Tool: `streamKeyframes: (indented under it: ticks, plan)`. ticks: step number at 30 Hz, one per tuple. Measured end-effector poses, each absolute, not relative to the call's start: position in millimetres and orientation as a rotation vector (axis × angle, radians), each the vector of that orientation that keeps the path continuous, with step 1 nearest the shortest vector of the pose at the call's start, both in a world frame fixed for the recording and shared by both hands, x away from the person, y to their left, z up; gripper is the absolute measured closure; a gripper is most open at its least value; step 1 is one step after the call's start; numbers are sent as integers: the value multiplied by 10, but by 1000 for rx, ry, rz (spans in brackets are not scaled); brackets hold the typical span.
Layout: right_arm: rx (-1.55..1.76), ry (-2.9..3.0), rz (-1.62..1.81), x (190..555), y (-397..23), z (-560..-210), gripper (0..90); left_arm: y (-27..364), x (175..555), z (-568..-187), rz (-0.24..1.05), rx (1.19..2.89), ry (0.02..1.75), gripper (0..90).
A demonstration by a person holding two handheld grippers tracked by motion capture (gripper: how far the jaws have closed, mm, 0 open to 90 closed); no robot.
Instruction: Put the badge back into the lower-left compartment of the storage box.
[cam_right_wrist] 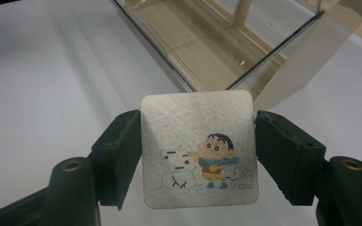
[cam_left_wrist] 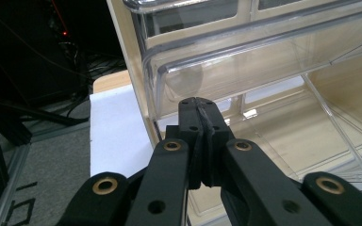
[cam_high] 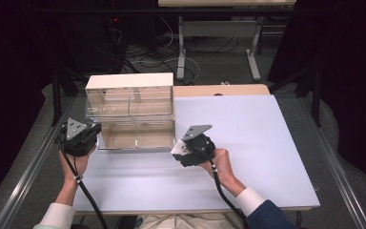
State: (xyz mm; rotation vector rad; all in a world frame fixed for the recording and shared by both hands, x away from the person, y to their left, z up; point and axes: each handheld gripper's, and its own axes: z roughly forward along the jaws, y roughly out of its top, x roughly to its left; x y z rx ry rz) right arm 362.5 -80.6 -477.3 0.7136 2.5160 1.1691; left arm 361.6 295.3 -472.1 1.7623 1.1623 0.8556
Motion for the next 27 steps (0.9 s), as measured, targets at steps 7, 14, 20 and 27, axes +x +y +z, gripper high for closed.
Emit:
streamKeyframes:
  ticks: [7,14,20,27]
  plan:
    - [697,2491,1189,3665,-699,-4737,332,2962,3618,-4723,860,1776,1158,900]
    - [699,2487,1197,3715,-576,-4752,332,2960,3621,-4726,857,1776,1160,900]
    - [675,2501,1172,3734,-446,-4736,332,2960,3623,-4729,857,1774,1160,900]
    - [654,2487,1179,3748,-279,-4713,332,2959,3623,-4731,857,1774,1160,900]
